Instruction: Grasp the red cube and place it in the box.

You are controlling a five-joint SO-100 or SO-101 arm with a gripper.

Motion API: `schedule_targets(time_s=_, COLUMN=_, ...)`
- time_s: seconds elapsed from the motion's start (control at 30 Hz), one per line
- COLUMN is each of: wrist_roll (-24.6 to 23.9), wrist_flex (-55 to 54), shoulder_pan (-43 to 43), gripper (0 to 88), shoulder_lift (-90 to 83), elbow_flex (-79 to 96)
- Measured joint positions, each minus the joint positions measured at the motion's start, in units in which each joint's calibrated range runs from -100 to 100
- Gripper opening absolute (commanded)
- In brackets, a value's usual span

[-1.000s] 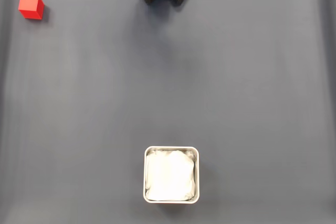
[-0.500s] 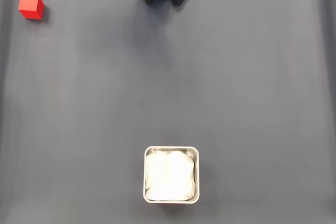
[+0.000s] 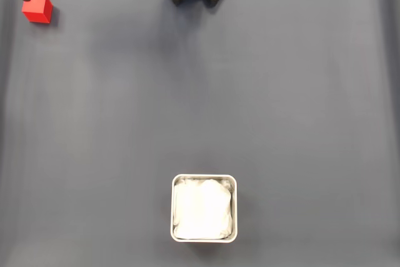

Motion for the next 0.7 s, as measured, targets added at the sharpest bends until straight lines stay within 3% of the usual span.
schedule_targets(time_s=0.7, wrist_roll=0.0, wrist_flex=-8.0, shoulder_pan=3.1, gripper=29.0, shoulder_lift=6.9, elbow_flex=4.6)
